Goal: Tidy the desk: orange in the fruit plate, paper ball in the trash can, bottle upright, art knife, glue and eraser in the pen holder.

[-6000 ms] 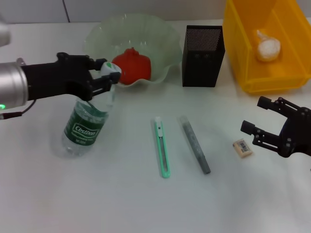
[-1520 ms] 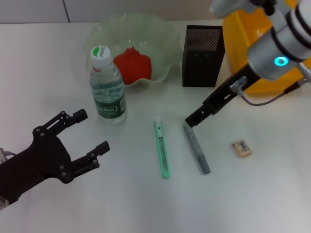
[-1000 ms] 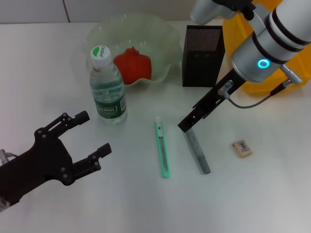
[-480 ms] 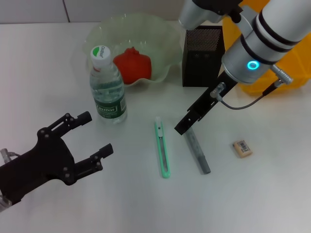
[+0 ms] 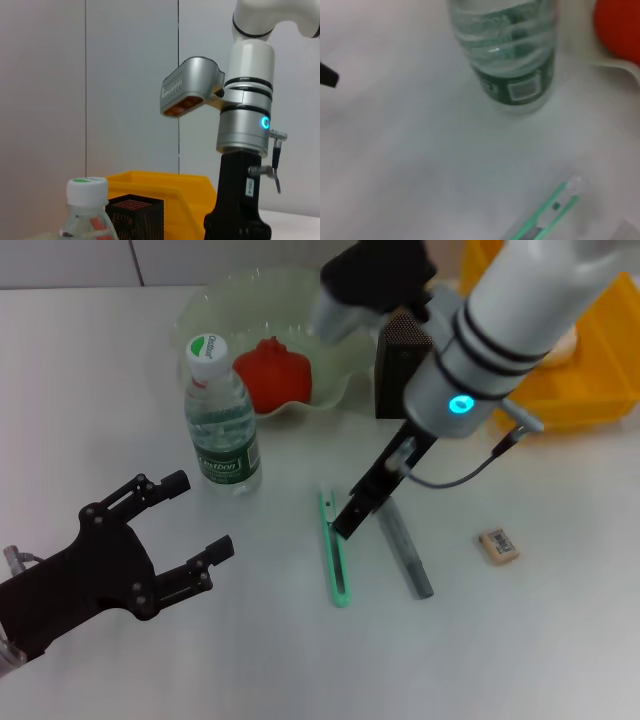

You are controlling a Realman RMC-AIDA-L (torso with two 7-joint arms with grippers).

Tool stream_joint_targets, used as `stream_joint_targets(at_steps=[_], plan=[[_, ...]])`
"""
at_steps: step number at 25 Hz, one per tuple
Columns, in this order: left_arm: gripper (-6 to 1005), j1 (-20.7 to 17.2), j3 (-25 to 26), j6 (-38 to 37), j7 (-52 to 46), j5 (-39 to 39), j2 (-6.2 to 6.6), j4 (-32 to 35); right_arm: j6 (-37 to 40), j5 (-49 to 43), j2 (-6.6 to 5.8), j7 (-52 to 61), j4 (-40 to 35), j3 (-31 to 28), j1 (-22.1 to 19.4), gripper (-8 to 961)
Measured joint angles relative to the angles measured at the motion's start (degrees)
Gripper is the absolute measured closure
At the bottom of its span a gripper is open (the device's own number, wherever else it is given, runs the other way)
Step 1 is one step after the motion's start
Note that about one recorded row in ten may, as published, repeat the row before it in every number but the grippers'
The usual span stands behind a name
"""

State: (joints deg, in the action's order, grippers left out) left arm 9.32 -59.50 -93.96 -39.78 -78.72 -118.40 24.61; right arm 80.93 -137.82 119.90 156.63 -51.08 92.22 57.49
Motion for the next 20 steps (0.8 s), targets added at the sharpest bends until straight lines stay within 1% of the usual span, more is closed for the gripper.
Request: stream_joint_targets(at_steps=[5,11,16,20], plan=[[171,0.04,0.0,0.17,0.03,0.0,-0.07,-0.55,-5.11,2.02,0.07,2.62,1.78,6.44,1.45,188],[171,0.57,0.0,0.28,0.43,0.03,0.0,-1.39,-9.99,4.04,0.07,4.86,3.46,12.19,2.82,188],[172,0.62,0.0,0.37,0.45,0.06,0.02,-1.46,-11.65,5.6,0.07,4.97,3.84,12.41,2.75,189],[172,0.62,0.01,0.38,0.47,0.07,0.02,-1.49,-12.58,5.87,0.07,5.38,5.63,12.51,3.14,189]])
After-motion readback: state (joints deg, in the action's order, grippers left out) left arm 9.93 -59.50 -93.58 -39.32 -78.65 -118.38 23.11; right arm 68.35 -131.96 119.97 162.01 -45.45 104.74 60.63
